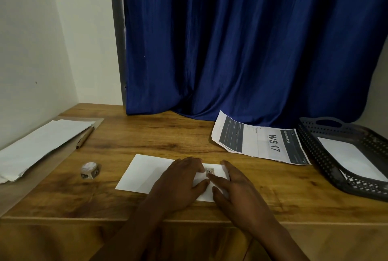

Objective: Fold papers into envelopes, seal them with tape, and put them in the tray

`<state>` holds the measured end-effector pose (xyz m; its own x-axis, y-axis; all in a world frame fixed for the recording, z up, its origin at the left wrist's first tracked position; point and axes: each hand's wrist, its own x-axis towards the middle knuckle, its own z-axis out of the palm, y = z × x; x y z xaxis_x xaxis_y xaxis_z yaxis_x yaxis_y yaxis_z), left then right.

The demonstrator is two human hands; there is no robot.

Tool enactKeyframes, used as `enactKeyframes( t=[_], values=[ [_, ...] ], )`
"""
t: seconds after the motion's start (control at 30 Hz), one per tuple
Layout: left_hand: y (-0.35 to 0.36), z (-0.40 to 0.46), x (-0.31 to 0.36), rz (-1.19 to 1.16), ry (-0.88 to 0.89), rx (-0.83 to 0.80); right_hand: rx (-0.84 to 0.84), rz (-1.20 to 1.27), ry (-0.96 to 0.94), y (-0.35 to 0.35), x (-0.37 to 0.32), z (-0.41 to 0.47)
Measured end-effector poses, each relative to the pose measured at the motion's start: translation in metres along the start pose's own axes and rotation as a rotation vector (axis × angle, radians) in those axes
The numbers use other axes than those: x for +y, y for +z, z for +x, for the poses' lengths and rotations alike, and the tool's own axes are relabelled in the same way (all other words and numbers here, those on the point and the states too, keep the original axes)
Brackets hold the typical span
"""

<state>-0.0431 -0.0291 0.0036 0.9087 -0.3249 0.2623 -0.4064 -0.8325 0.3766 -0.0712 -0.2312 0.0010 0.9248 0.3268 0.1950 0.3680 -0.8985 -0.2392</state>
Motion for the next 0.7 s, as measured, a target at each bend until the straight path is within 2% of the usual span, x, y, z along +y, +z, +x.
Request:
enactKeyframes(
  t=[0.2,0.33,0.5,0.57,0.7],
  values=[
    [-0.0011,0.0014,-0.0005,0.010,0.044,-0.013,0.025,0.070,-0.009,-0.0013,0.0004,-0.0007],
    [-0.0004,0.0018,-0.0006,0.019,0.046,-0.016,-0.010,0.006,-0.011,-0.0008,-0.0002,0.0003],
    [0.0018,0.0008,-0.0018,0.013,0.037,-0.007,0.052,0.141,0.013,-0.0003,0.0015,0.0001],
    [0.0019,0.0006,-0.0019,0.019,0.040,-0.005,0.051,0.118,0.057,0.0014,0.0029,0.0013],
    [0.0023,0.0019,-0.0031,0.038,0.042,-0.015,-0.072,-0.033,0.109,0.0008,0.0004,0.0072]
  ],
)
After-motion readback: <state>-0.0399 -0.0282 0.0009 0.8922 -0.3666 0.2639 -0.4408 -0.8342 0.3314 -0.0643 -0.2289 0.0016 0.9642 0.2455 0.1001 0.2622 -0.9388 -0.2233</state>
